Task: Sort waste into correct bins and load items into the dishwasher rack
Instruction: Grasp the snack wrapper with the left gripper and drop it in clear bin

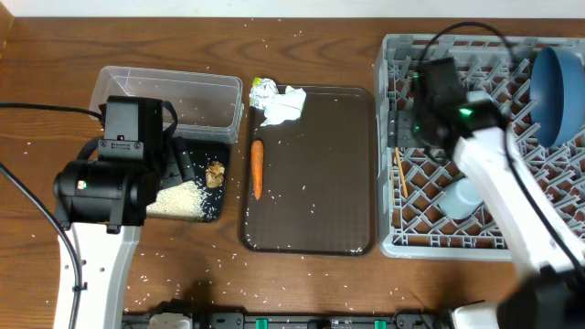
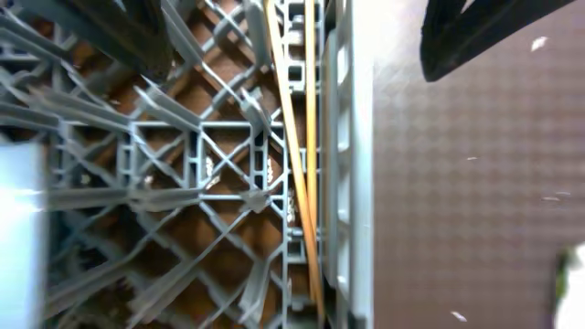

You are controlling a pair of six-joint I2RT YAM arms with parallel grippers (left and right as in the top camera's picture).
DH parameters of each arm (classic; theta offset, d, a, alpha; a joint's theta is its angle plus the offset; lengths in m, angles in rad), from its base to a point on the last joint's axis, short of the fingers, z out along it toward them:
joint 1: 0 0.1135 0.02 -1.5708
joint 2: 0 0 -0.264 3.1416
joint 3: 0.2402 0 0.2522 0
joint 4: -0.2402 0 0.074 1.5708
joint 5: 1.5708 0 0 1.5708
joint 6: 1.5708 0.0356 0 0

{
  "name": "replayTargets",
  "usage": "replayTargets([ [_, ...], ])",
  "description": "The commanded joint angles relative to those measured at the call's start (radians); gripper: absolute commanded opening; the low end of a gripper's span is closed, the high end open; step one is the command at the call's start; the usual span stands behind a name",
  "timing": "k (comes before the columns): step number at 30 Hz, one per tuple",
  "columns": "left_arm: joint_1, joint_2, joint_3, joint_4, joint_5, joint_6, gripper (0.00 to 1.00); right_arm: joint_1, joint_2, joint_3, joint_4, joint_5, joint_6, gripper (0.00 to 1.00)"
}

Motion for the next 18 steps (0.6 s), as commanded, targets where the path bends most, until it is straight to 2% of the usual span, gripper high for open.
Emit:
replayTargets([
  [1,0.003,0.003,0.004,0.0,0.053,0.001,0.98,-0.032,-0.173,0.024,-0.023,-0.042,0.007,0.84],
  [3,0.003,0.003,0.004,0.0,0.176,0.001,0.98,-0.042,-0.257,0.024,-0.04,-0.04,0.02,0.89],
  [4,0.003,0.003,0.004,0.001,0.247,0.001,0.98,-0.048,-0.301,0.024,-0.045,-0.035,0.02,0.98],
  [5,0.003,0.003,0.003,0.026,0.285,0.001,0.98,-0.053,-0.336,0.024,-0.048,-0.024,0.02,0.99],
  [9,0.003,0.019,-0.001,0.142,0.331,-0.01,0.98,-0.062,-0.473,0.024,-0.059,0.039,0.019,0.99],
  [12,0.003,0.045,-0.006,0.187,0.39,-0.066,0.98,-0.062,-0.542,0.024,-0.063,0.045,0.019,0.99],
  [13,0.001,0.061,-0.006,0.229,0.447,-0.057,0.98,-0.062,-0.563,0.024,-0.063,0.045,0.019,0.99],
  [15,-0.017,0.095,-0.006,0.315,0.549,0.043,0.98,-0.061,-0.595,0.024,-0.063,0.045,0.019,0.99],
  [18,-0.068,0.16,-0.006,0.417,0.541,0.074,0.98,-0.061,-0.629,0.024,-0.063,0.045,0.019,0.99],
])
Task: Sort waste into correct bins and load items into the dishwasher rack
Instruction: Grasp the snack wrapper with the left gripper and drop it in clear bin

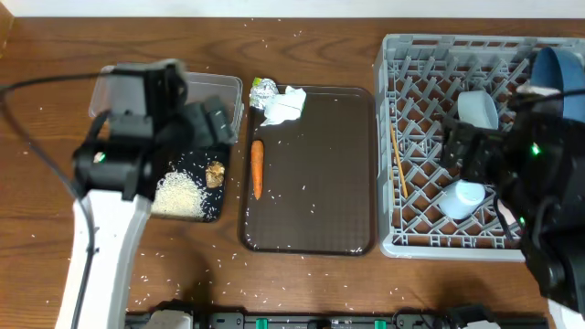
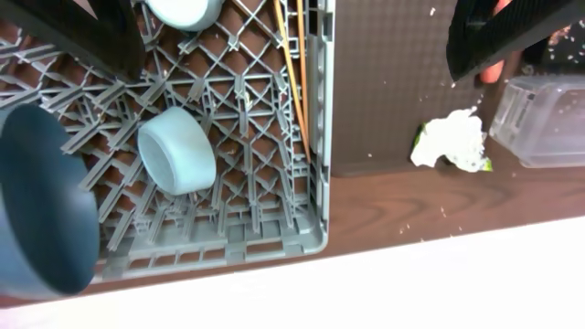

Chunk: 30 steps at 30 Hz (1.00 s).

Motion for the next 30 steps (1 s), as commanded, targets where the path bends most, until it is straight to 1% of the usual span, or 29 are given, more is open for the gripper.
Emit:
replayTargets([
  [1,-0.061,0.078,-0.003,0.069,0.071,0.061,0.98,-0.004,-0.031,0.012,-0.002,0.017,0.006,0.99],
  [4,-0.132,0.154,-0.003,0.122,-0.019,0.069,1.0,-0.004,-0.04,0.012,-0.001,0.017,0.006,0.99],
  [8,-0.235,0.271,-0.003,0.193,-0.164,0.097,0.96,-0.004,-0.037,0.012,-0.002,0.017,0.006,0.99],
  [11,-0.282,0.369,-0.003,0.258,-0.257,0.098,0.95,-0.004,-0.037,0.012,-0.009,0.017,0.006,0.99],
  [12,-0.289,0.402,-0.003,0.282,-0.258,0.098,0.95,-0.004,-0.037,0.012,-0.014,0.017,0.006,0.99],
  [13,-0.294,0.438,-0.003,0.311,-0.257,0.098,0.93,-0.004,-0.037,0.012,-0.023,0.017,0.006,0.99],
  [14,-0.297,0.469,-0.003,0.337,-0.258,0.098,0.88,-0.004,-0.037,0.012,-0.031,0.018,0.006,0.99],
  [15,-0.299,0.499,-0.003,0.365,-0.258,0.098,0.8,-0.004,-0.037,0.012,-0.04,0.018,0.006,0.99],
  [16,-0.3,0.532,-0.003,0.396,-0.258,0.098,0.78,-0.004,-0.037,0.012,-0.052,0.017,0.006,0.99],
  [22,-0.3,0.67,-0.003,0.54,-0.258,0.101,0.76,-0.004,-0.037,0.012,-0.115,0.017,0.006,0.99],
  [24,-0.299,0.709,-0.003,0.581,-0.258,0.101,0.72,-0.004,-0.037,0.012,-0.138,0.017,0.006,0.99],
  [29,-0.3,0.771,-0.003,0.634,-0.258,0.101,0.69,-0.004,-0.037,0.012,-0.189,0.018,0.006,0.99],
  [30,-0.299,0.781,-0.003,0.642,-0.258,0.101,0.66,-0.004,-0.037,0.012,-0.195,0.017,0.006,0.99],
])
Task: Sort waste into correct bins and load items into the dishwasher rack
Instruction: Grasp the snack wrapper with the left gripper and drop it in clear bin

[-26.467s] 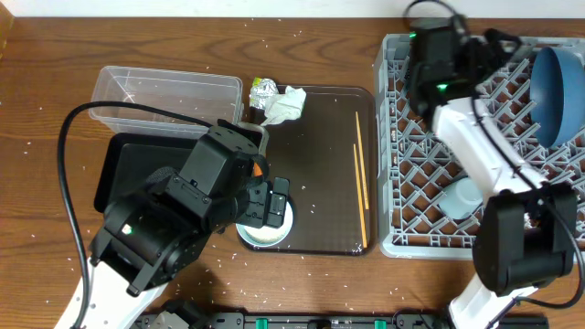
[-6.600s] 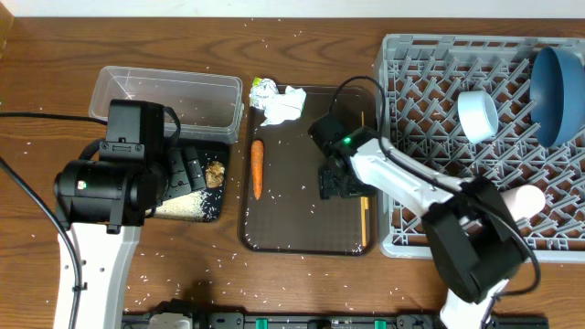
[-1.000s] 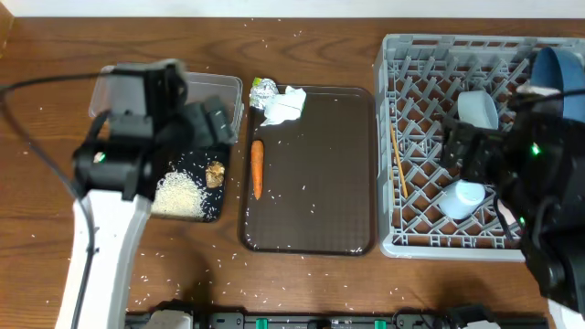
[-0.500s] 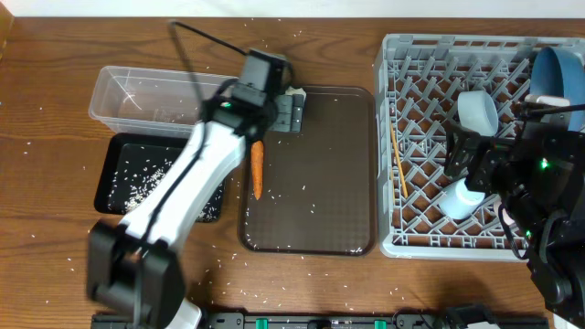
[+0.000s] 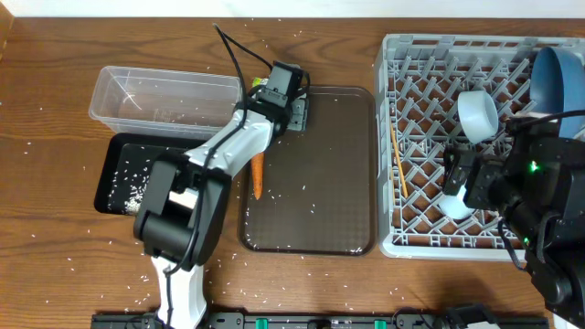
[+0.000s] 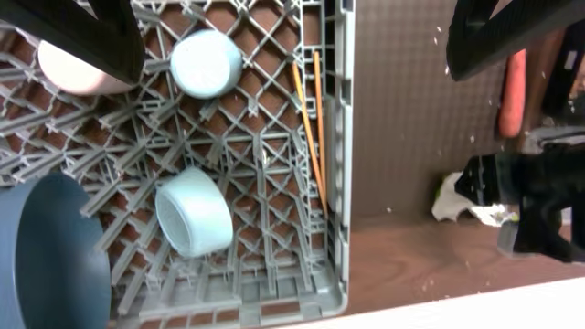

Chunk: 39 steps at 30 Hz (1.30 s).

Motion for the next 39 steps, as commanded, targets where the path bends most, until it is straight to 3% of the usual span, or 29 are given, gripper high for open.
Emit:
replayTargets([
  [1,0.001,0.029,-0.001,0.019,-0.021,0.005,0.64,-0.004,-0.002,0.012,-0.019,0.014,0.006,0.99],
  [5,0.005,0.053,-0.001,0.046,-0.024,0.025,0.62,-0.004,-0.002,0.012,-0.038,0.013,0.006,0.99],
  [7,0.006,0.06,-0.001,0.053,-0.023,0.031,0.38,-0.004,-0.002,0.012,-0.04,0.013,0.006,0.99],
  [10,0.005,0.044,0.002,0.037,-0.022,0.031,0.1,-0.004,-0.002,0.012,-0.04,0.013,0.006,0.99],
  [11,0.004,0.024,0.003,0.019,-0.019,0.031,0.06,-0.004,-0.002,0.012,-0.04,0.013,0.006,0.99],
  [19,0.008,-0.251,0.004,-0.156,-0.046,0.031,0.06,-0.004,-0.002,0.012,-0.04,0.013,0.006,0.99],
  [24,0.028,-0.386,0.004,-0.222,-0.224,0.031,0.06,-0.004,-0.002,0.012,-0.04,0.013,0.006,0.99],
  [27,0.067,-0.39,0.003,-0.24,-0.314,0.031,0.06,-0.004,-0.002,0.012,-0.04,0.014,0.006,0.99],
  [33,0.19,-0.304,-0.018,-0.286,-0.307,0.03,0.06,-0.004,-0.002,0.012,-0.04,0.013,0.006,0.99],
  [35,0.223,-0.273,-0.018,-0.287,-0.305,0.029,0.08,-0.004,-0.002,0.012,-0.04,0.013,0.006,0.98],
  [36,0.233,-0.266,-0.018,-0.286,-0.286,0.028,0.17,-0.004,-0.002,0.012,-0.04,0.013,0.006,0.99],
  [37,0.238,-0.266,-0.017,-0.288,-0.26,0.027,0.31,-0.004,-0.002,0.012,-0.04,0.014,0.006,0.99],
  [39,0.24,-0.276,-0.013,-0.291,-0.163,0.027,0.68,-0.004,-0.002,0.012,-0.04,0.013,0.006,0.99],
])
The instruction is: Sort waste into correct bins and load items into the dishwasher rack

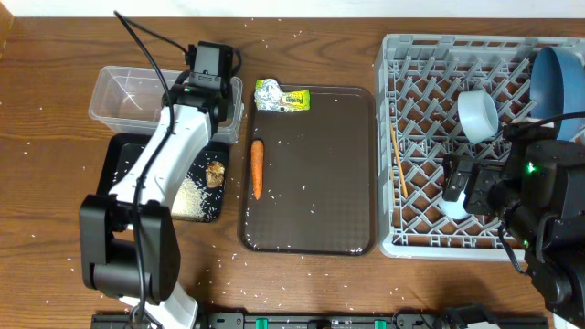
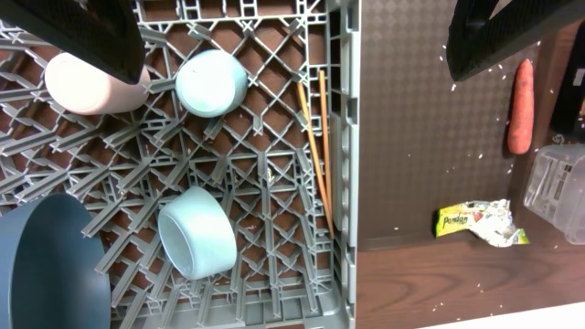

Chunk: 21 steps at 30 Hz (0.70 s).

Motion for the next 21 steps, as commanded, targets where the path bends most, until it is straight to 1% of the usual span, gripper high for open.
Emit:
replayTargets([
  [1,-0.008,-0.031,0.008,0.004,0.142,0.001,0.76,-0.004,-0.002,0.012,-0.002,0.013,0.006,0.99],
  [2,-0.016,-0.04,0.011,0.014,0.19,0.001,0.8,-0.004,-0.002,0.012,-0.002,0.013,0.006,0.99],
  [4,-0.036,-0.055,0.011,0.052,0.251,0.001,0.81,-0.004,-0.002,0.012,-0.002,0.013,0.006,0.99],
  [6,-0.061,-0.056,0.011,0.089,0.282,0.002,0.81,-0.004,-0.002,0.012,-0.002,0.013,0.006,0.99],
  [8,-0.095,-0.041,0.011,0.12,0.283,0.019,0.81,-0.004,-0.002,0.012,-0.002,0.013,0.006,0.99],
  [13,-0.176,0.06,0.007,0.229,0.28,0.17,0.81,-0.004,-0.002,0.012,-0.002,0.013,0.006,0.99],
  [15,-0.197,0.121,0.007,0.284,0.28,0.212,0.81,-0.004,-0.002,0.012,-0.002,0.013,0.006,0.99],
  [21,-0.211,0.286,0.007,0.415,0.28,0.222,0.81,-0.004,-0.002,0.012,-0.002,0.013,0.006,0.99],
])
